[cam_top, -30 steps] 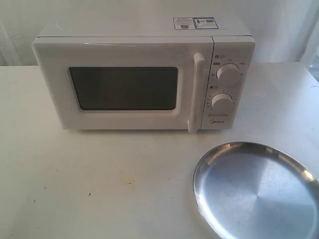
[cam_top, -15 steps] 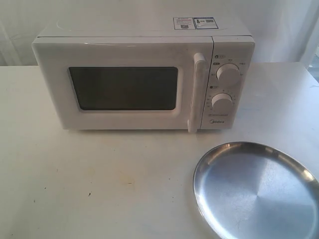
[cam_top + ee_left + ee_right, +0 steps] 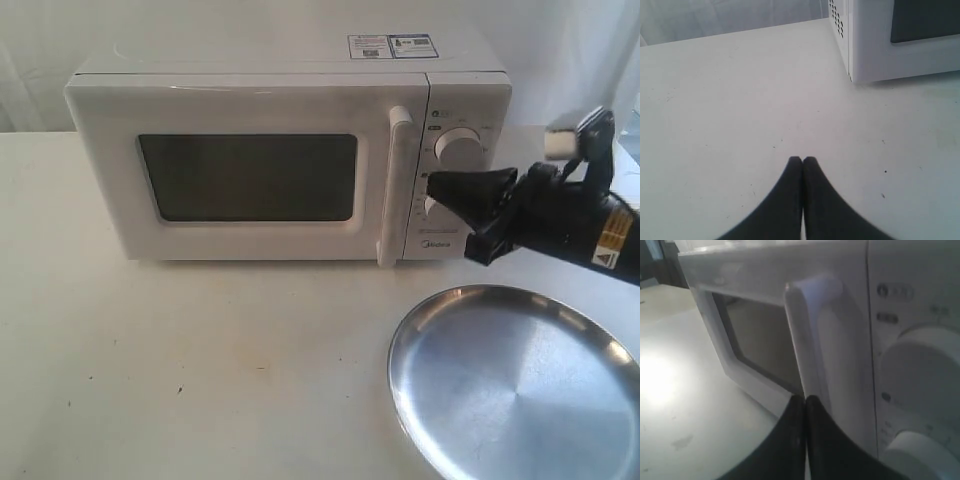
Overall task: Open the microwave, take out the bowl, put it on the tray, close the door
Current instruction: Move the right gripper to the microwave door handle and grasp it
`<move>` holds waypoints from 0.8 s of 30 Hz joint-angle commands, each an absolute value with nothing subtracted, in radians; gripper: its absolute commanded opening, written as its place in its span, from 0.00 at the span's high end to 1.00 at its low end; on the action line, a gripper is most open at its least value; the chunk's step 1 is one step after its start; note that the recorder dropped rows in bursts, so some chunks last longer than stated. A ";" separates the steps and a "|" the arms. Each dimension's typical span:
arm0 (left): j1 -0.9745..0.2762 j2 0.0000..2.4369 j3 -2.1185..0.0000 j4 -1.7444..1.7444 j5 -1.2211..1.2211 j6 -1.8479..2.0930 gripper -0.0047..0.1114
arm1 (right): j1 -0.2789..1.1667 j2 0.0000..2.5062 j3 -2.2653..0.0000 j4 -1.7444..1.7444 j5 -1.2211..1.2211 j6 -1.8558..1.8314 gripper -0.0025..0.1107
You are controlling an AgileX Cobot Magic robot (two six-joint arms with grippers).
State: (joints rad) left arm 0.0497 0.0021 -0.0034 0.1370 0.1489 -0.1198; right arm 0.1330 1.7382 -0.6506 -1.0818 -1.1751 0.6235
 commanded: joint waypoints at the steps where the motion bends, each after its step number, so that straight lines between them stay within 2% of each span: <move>1: 0.047 0.000 0.000 0.135 0.149 -0.125 0.96 | 0.131 1.847 -0.651 -1.058 -1.211 0.470 0.98; 4: 0.047 0.000 0.000 0.135 0.149 -0.125 0.96 | 0.133 1.874 -0.655 -1.056 -1.221 0.408 0.92; 6: 0.047 0.000 0.000 0.135 0.149 -0.125 0.96 | 0.133 1.875 -0.662 -1.072 -1.221 0.406 0.81; 9: 0.047 0.000 0.000 0.135 0.149 -0.125 0.96 | 0.147 1.875 -0.667 -1.064 -1.221 0.406 0.57; 11: 0.047 0.000 0.000 0.135 0.149 -0.125 0.96 | 0.171 1.875 -0.669 -1.025 -1.221 0.402 0.51; 20: 0.047 0.000 0.000 0.135 0.149 -0.125 0.96 | 0.289 1.875 -0.750 -0.987 -1.066 0.388 0.61; 22: 0.047 0.000 0.000 0.135 0.149 -0.125 0.96 | 0.289 1.875 -0.754 -0.992 -1.066 0.388 0.70; 24: 0.047 0.000 0.000 0.135 0.149 -0.125 0.96 | 0.289 1.875 -0.754 -1.000 -1.066 0.388 0.84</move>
